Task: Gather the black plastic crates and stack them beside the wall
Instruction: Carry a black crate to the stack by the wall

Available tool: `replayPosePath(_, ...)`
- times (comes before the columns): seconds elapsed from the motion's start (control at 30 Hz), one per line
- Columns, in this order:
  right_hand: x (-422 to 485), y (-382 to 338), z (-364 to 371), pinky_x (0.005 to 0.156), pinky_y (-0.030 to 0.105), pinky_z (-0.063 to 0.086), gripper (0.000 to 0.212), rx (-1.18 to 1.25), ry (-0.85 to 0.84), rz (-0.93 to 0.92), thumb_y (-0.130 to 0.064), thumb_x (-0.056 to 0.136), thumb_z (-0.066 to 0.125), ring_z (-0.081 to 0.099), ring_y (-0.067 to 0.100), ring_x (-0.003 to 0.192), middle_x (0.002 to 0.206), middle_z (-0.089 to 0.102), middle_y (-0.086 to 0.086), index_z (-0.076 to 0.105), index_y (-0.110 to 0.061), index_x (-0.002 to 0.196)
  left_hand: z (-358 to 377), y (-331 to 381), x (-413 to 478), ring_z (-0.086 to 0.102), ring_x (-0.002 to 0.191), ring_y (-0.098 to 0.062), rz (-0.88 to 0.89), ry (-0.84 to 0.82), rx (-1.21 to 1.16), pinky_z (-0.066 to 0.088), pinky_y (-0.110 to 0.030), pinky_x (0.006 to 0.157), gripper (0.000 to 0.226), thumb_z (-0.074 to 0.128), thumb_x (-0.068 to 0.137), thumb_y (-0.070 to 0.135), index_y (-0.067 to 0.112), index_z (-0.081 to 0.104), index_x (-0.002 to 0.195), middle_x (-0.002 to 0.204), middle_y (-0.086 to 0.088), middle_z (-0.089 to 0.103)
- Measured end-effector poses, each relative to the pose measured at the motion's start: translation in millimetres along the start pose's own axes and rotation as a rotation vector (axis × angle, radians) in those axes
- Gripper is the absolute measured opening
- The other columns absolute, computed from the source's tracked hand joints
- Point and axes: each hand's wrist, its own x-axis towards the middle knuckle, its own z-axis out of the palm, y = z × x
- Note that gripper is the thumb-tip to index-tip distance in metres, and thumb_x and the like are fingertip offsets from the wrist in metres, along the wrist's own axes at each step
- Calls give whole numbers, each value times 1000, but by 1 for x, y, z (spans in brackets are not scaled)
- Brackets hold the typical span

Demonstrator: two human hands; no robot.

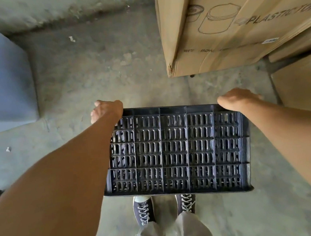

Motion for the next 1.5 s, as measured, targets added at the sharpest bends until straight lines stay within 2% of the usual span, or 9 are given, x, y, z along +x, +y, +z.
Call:
replayPosePath(0.1, -2, 7, 5, 111, 49, 32, 67, 66, -72, 4, -46, 87, 41, 43, 39, 130, 147, 41, 21, 41, -5, 140, -3, -6, -4, 39, 64, -21, -24, 46, -8, 33, -33, 51, 52, 44, 83, 22, 9, 30, 131, 87, -12, 45)
replayPosePath(0.17, -5, 12, 7, 112, 47, 33, 67, 38, -108, 6, -44, 90, 42, 41, 40, 134, 151, 36, 21, 38, -5, 144, -8, -14, -4, 48, 71, -24, -12, 45, 14, 46, -35, 59, 47, 48, 84, 23, -2, 41, 124, 85, -11, 46)
replayPosePath(0.3, -19, 38, 12, 88, 36, 49, 31, -100, -123, -49, -24, 96, 47, 56, 32, 105, 127, 55, 18, 59, 0, 111, -15, -47, -9, 61, 62, -26, -2, -8, 57, 60, -37, 67, 28, 63, 88, 21, -3, 55, 76, 67, -12, 56)
replayPosePath(0.37, -28, 56, 20, 75, 33, 48, 31, -147, -121, -57, -20, 95, 50, 62, 32, 101, 107, 58, 16, 61, 1, 115, -16, -63, -19, 59, 57, -26, -25, -42, 69, 59, -36, 60, 21, 65, 87, 14, -6, 59, 85, 67, -13, 56)
replayPosePath(0.5, -57, 81, 30, 93, 35, 48, 37, -112, -21, -68, -22, 95, 51, 61, 32, 113, 124, 62, 18, 59, -2, 125, -14, -77, -49, 57, 61, -23, 89, -25, 171, 50, -32, 52, 19, 58, 92, 8, -5, 61, 106, 70, -10, 50)
replayPosePath(0.73, -103, 118, 62, 89, 39, 51, 38, 184, 154, 57, -20, 89, 61, 60, 40, 110, 122, 61, 26, 60, 3, 119, -3, -118, -81, 62, 92, -32, 213, 107, 126, 49, -32, 68, 30, 53, 91, 1, -8, 55, 120, 91, -12, 52)
replayPosePath(0.93, -116, 127, 169, 78, 41, 46, 34, 352, 345, 126, -20, 91, 60, 59, 45, 104, 112, 62, 28, 49, -2, 117, 44, -184, -99, 59, 104, -45, 272, 266, -54, 50, -50, 85, 31, 50, 89, -5, -5, 41, 118, 110, -27, 59)
replayPosePath(1.23, -98, 135, 322, 65, 36, 40, 25, 339, 389, 101, -26, 92, 58, 64, 44, 82, 87, 65, 26, 43, -9, 100, 149, -275, -87, 54, 90, -39, 221, 191, -76, 45, -45, 68, 29, 54, 88, -6, 4, 37, 108, 102, -24, 59)
replayPosePath(1.5, -90, 110, 321, 67, 36, 40, 25, 398, 344, 16, -27, 92, 53, 63, 44, 87, 93, 66, 26, 43, -9, 106, 152, -293, -76, 56, 90, -50, 140, 241, -94, 51, -56, 74, 41, 64, 81, -7, 8, 32, 102, 102, -24, 51)
